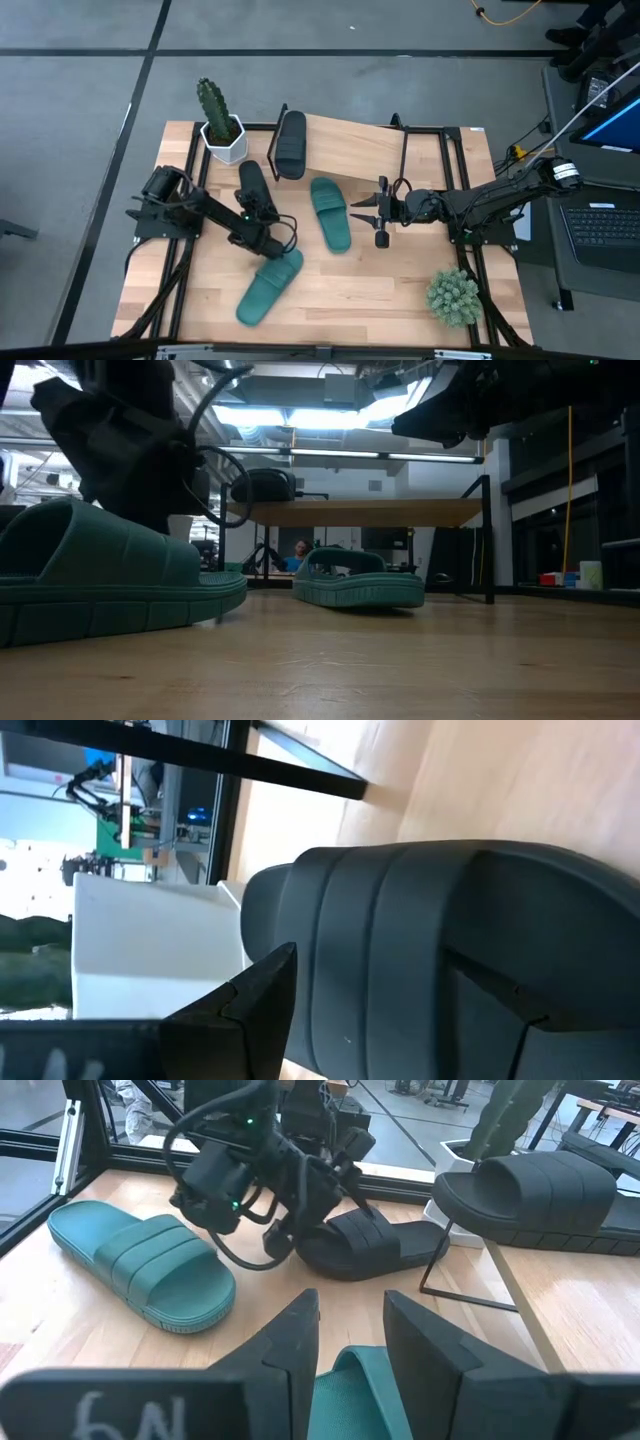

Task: Pick and place slides into the shelf
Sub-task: Put the black slide on the shelf

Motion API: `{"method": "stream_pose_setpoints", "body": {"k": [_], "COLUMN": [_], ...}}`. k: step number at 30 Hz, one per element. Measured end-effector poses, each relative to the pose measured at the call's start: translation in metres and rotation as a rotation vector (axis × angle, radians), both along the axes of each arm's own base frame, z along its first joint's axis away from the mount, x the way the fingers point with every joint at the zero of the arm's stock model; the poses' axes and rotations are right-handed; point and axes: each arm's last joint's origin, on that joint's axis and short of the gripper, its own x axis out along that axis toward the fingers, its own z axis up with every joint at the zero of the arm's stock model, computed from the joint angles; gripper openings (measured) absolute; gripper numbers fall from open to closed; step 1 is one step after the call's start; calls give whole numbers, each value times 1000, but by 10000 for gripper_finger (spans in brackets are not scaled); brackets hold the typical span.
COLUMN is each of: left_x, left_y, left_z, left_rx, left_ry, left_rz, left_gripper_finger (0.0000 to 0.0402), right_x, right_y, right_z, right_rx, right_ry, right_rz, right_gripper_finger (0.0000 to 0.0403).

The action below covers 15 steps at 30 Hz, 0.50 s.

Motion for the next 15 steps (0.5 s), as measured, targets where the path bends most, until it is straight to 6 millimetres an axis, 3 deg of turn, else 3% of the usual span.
{"method": "stream_pose_setpoints", "body": {"k": [9,15], "left_x": [-2,-7], "left_y": [8,9], "left_z": [-3,-9], "left_rx": [-5,-33], "left_ry": [14,22], "left_rz": [32,49], "left_gripper_finger": [199,130], "right_x": [0,0], "right_y": [0,0], "right_z": [0,0], "right_rx": [0,0], "right_ry": [0,0], "right_rz": [0,0], "right_gripper_finger": [116,116]}}
